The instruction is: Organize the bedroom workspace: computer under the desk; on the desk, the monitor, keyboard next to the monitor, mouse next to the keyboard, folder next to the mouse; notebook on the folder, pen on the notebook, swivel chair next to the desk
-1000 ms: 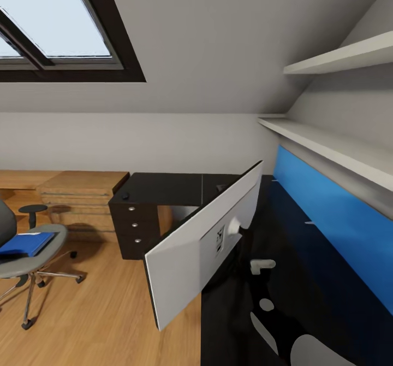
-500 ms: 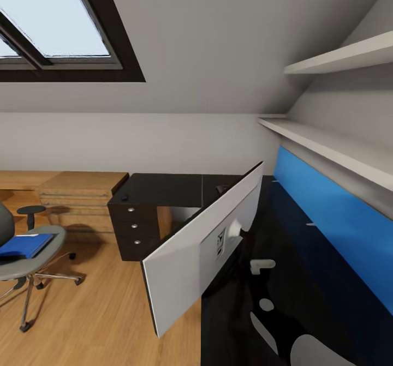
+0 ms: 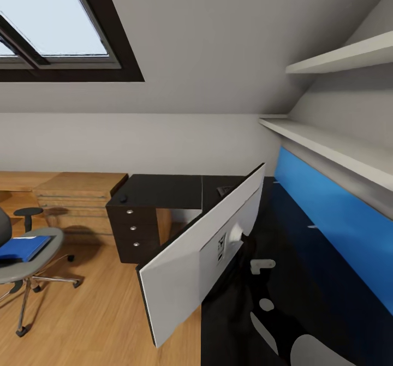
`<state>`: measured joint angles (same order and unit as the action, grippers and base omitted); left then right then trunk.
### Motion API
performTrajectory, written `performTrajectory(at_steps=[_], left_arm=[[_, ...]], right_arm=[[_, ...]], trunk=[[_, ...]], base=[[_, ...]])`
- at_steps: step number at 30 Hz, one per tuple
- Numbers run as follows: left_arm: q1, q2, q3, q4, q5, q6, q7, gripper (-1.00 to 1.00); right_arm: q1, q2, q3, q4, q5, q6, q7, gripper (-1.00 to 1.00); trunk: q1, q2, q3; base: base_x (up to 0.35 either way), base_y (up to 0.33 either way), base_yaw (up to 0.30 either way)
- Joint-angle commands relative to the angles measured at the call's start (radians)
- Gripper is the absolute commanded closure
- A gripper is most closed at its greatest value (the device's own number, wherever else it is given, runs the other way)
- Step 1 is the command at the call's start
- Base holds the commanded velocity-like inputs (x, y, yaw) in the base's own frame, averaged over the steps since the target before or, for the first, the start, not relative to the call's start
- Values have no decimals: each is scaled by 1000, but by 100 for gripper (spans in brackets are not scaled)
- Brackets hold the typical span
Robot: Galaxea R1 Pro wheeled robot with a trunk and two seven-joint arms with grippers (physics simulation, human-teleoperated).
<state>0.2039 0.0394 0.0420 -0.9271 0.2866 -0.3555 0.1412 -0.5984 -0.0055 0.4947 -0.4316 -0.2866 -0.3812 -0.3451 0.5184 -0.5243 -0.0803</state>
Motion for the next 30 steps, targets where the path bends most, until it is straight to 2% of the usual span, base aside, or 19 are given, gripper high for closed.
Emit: performTrajectory(at_steps=[1, 11, 12, 30], left_arm=[[0, 0, -2, -1, 5, -2, 3, -100], [0, 0, -2, -1, 5, -1, 4, -100], [0, 0, -2, -1, 5, -1, 4, -100], [0, 0, -2, -1, 5, -1, 3, -100]], right_arm=[[-1, -1, 8, 1, -8, -4, -6, -100], [-1, 1, 8, 1, -8, -3, -6, -100], [-1, 1, 8, 1, -8, -3, -6, 100], [-1, -1, 14, -4, -6, -18, -5, 100]], trunk=[[1, -2, -2], [1, -2, -2], [1, -2, -2], [1, -2, -2]], base=[[45, 0, 0], [9, 0, 0], [1, 0, 0], [0, 0, 0]])
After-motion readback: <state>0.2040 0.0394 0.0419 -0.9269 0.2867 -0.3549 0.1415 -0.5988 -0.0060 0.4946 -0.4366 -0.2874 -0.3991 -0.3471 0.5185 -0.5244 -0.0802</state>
